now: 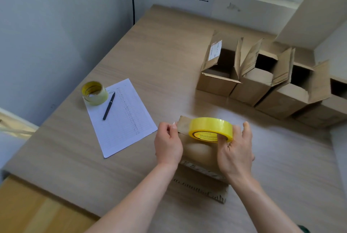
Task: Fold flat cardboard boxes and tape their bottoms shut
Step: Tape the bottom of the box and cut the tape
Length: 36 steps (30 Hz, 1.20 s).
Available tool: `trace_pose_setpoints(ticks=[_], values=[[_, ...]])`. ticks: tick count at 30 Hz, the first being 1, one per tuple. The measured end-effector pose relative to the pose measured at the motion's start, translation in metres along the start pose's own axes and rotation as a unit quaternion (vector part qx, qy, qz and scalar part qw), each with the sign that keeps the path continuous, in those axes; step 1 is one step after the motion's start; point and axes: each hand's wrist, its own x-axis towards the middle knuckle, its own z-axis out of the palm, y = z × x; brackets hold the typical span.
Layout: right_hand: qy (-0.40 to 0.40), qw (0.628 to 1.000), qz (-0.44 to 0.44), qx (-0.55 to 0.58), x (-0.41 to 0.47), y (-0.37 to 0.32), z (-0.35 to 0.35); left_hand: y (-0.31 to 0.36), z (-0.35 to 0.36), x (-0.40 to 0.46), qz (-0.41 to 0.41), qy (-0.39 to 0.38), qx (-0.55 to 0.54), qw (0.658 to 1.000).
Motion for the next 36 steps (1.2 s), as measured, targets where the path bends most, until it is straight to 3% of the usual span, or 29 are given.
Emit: trace_pose_setpoints(ticks=[3,6,13,19,24,29,36], values=[[0.012,0.999,-0.051,0.012,0.003,0.001,-0.002,0.0,0.0,-0.001,0.012,0.018,0.012,1.0],[-0.037,0.992,-0.122,0.002,0.01,0.003,-0.008,-0.001,0.003,0.0,0.034,0.029,0.026,0.999],[-0.088,0.985,-0.148,0.035,0.005,0.025,-0.012,-0.009,0.005,-0.005,0.078,0.018,0.028,0.996],[-0.063,0.977,-0.166,0.12,0.002,0.031,-0.015,-0.011,0.005,-0.006,0.105,0.008,0.029,0.994],[0.019,0.975,-0.136,0.173,0.003,0.022,-0.002,-0.012,-0.003,-0.002,0.114,0.012,0.054,0.992],[0.005,0.983,-0.141,0.115,0.001,0.015,0.003,-0.012,-0.009,0.003,0.087,0.023,0.043,0.995],[-0.009,0.987,-0.155,0.044,-0.002,0.011,0.003,-0.015,-0.009,0.013,-0.024,0.038,0.022,0.999]])
